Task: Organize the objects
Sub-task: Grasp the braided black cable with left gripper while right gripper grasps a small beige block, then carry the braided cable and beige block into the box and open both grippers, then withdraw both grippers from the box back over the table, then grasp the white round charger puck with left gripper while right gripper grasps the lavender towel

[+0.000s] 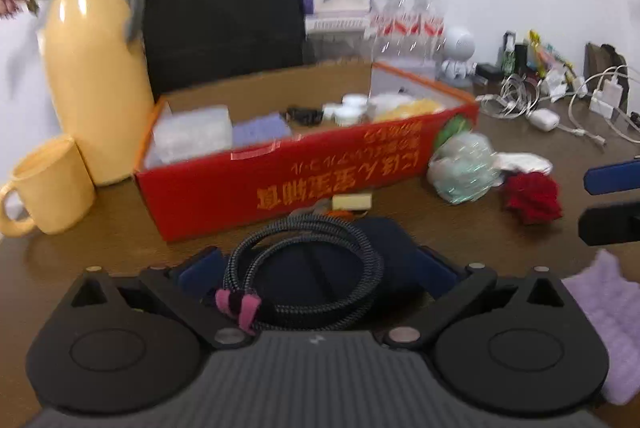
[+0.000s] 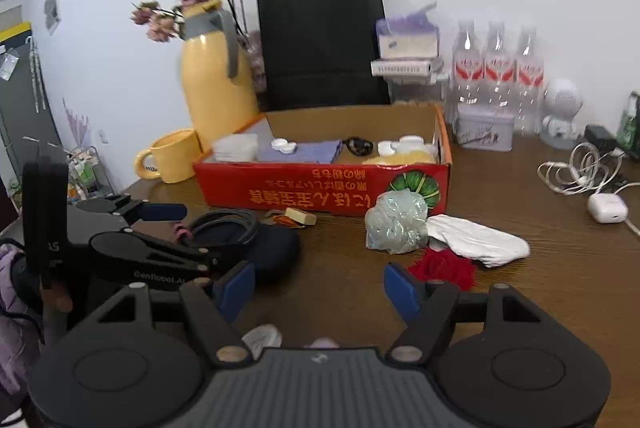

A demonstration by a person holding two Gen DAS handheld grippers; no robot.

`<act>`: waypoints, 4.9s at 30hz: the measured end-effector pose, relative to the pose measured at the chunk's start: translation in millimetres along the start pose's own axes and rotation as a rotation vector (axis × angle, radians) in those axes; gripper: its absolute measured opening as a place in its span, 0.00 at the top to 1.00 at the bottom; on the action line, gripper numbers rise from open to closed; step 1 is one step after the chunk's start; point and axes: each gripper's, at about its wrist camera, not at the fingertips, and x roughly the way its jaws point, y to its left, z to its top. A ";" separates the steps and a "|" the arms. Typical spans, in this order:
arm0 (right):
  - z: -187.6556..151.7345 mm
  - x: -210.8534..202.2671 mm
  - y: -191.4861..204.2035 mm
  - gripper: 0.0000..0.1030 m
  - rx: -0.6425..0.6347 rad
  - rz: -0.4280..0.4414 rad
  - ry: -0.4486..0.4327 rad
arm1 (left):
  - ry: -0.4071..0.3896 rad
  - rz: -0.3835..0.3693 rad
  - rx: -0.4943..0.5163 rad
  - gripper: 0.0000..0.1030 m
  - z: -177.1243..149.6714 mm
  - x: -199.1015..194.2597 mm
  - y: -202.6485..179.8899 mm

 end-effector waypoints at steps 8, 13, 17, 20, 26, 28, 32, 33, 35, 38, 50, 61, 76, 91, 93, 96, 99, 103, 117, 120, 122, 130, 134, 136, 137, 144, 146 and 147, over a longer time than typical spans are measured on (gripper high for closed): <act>15.2 63.4 3.1 0.44 -0.046 -0.002 0.075 | 0.012 -0.045 -0.014 0.15 -0.4 -0.4 11.2; 22.0 77.1 -4.3 0.44 -0.029 -0.045 0.049 | -0.073 -0.002 -0.065 0.15 9.0 -30.7 21.6; 37.3 101.4 -0.6 0.44 -0.044 0.037 0.072 | -0.105 0.033 -0.072 0.15 13.1 -41.3 27.1; 52.4 134.1 4.0 0.44 -0.026 0.110 0.118 | -0.093 0.055 -0.082 0.15 12.1 -41.7 28.6; 61.8 182.5 7.2 0.74 -0.032 0.104 0.192 | -0.086 0.083 -0.106 0.15 1.6 -55.9 30.6; 57.7 173.1 10.5 0.80 -0.039 0.094 0.182 | -0.084 0.089 -0.108 0.15 -2.9 -63.5 29.0; 49.0 123.6 18.7 1.00 -0.071 0.095 0.110 | -0.093 0.075 -0.133 0.15 -12.0 -83.4 21.3; 46.2 109.6 21.4 1.00 -0.096 0.081 0.094 | -0.095 0.067 -0.140 0.15 -13.9 -87.9 19.1; 41.8 87.7 21.8 0.99 -0.111 0.060 0.073 | -0.096 0.047 -0.153 0.15 -18.7 -95.5 12.8; 38.9 77.0 20.9 0.79 -0.140 0.039 0.044 | -0.088 0.029 -0.161 0.15 -22.5 -98.3 4.0; 53.1 185.0 24.2 0.78 -0.210 0.115 0.212 | -0.052 0.096 -0.175 0.15 -28.0 -94.6 9.2; 42.6 89.8 32.8 0.90 -0.244 0.055 0.060 | -0.080 0.095 -0.151 0.15 -29.8 -114.6 -3.6; 31.5 -37.2 4.5 0.90 -0.153 0.043 -0.104 | -0.190 -0.043 0.005 0.15 61.1 -114.7 0.3; 159.5 267.3 -45.7 0.90 -0.105 -0.016 0.329 | 0.396 0.121 -0.197 0.14 214.3 220.9 84.0; 156.7 280.3 -55.4 0.83 -0.050 -0.034 0.337 | 0.413 0.099 -0.258 0.18 210.9 233.5 91.7; 160.2 274.4 -61.9 0.71 0.000 -0.047 0.324 | 0.352 0.106 -0.286 0.15 213.1 221.7 100.2; 171.8 251.2 -62.4 0.63 0.001 -0.047 0.257 | 0.297 0.104 -0.284 0.13 220.7 200.9 105.5; 189.0 214.6 -60.2 0.54 0.000 -0.075 0.162 | 0.220 0.108 -0.300 0.12 229.5 153.2 105.8; 53.1 -12.5 20.6 0.28 -0.193 -0.065 -0.112 | -0.074 -0.052 -0.195 0.00 63.5 -102.7 16.8; 4.0 -48.4 43.5 0.26 -0.185 -0.128 -0.145 | -0.033 -0.116 -0.203 0.00 7.8 -129.0 -11.0; -27.0 -70.1 52.9 0.26 -0.134 -0.134 -0.156 | 0.034 -0.166 -0.237 0.00 -24.3 -138.8 -28.9; -92.6 -100.0 49.5 0.26 -0.118 -0.146 0.001 | 0.044 -0.057 -0.171 0.12 -56.0 -152.1 -45.6; -94.4 -98.6 39.2 0.26 -0.065 -0.167 -0.016 | 0.007 -0.059 -0.146 0.26 -50.1 -134.4 -54.8; -89.0 -95.3 38.0 0.26 -0.062 -0.151 -0.037 | 0.004 -0.061 -0.138 0.30 -45.2 -124.5 -56.5; -86.0 -92.5 37.5 0.26 -0.067 -0.147 -0.042 | -0.008 -0.067 -0.144 0.31 -41.0 -120.6 -56.6; -72.4 -62.5 30.8 0.30 -0.074 -0.105 -0.019 | 0.025 -0.105 -0.070 0.36 -23.7 -67.0 -68.2; -72.5 -50.4 28.6 0.33 -0.054 -0.068 -0.002 | 0.073 -0.070 -0.057 0.41 -28.6 -49.0 -69.7; -73.9 -43.0 28.0 0.35 -0.046 -0.052 0.010 | 0.086 -0.065 -0.057 0.47 -32.7 -44.2 -69.4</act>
